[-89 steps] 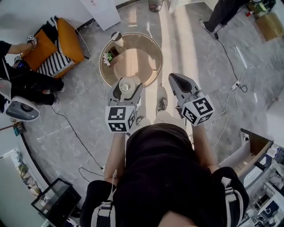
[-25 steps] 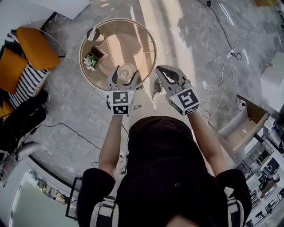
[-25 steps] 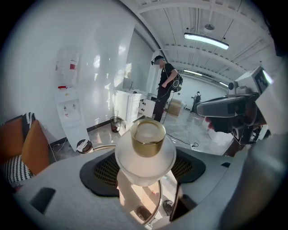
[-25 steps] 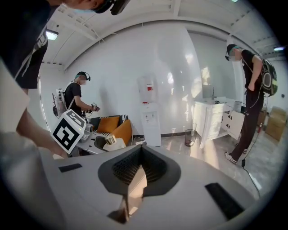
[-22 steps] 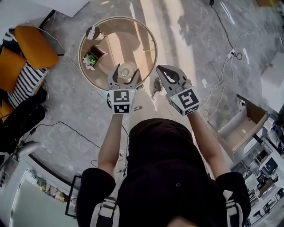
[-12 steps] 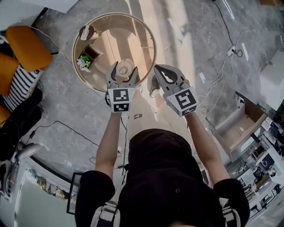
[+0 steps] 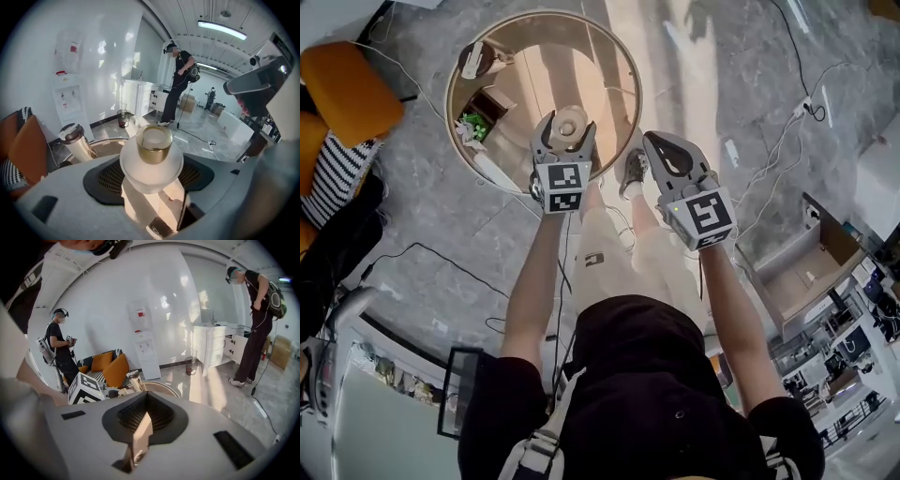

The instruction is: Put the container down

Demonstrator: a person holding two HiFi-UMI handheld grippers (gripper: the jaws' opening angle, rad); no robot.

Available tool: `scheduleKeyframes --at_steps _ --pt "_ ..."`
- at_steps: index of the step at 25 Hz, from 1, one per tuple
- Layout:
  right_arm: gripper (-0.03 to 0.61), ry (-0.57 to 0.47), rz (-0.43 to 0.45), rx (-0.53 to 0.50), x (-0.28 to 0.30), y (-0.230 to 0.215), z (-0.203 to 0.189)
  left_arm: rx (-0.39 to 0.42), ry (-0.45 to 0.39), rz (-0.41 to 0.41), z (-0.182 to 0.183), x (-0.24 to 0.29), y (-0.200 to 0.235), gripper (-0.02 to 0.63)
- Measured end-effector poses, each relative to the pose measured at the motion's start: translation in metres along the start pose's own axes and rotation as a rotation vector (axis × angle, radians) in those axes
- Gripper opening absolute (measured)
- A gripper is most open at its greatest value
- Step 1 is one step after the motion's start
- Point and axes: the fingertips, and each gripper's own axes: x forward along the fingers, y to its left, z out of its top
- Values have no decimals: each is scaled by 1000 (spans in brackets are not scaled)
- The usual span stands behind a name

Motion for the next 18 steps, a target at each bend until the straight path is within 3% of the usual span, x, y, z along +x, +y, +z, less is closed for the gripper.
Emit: scheduleKeyframes --at_steps 10,18 --pt "3 63 24 45 43 -6 -37 -45 38 47 -52 76 23 344" --pt "3 88 51 60 63 4 -53 -36 103 76 -96 111 37 344"
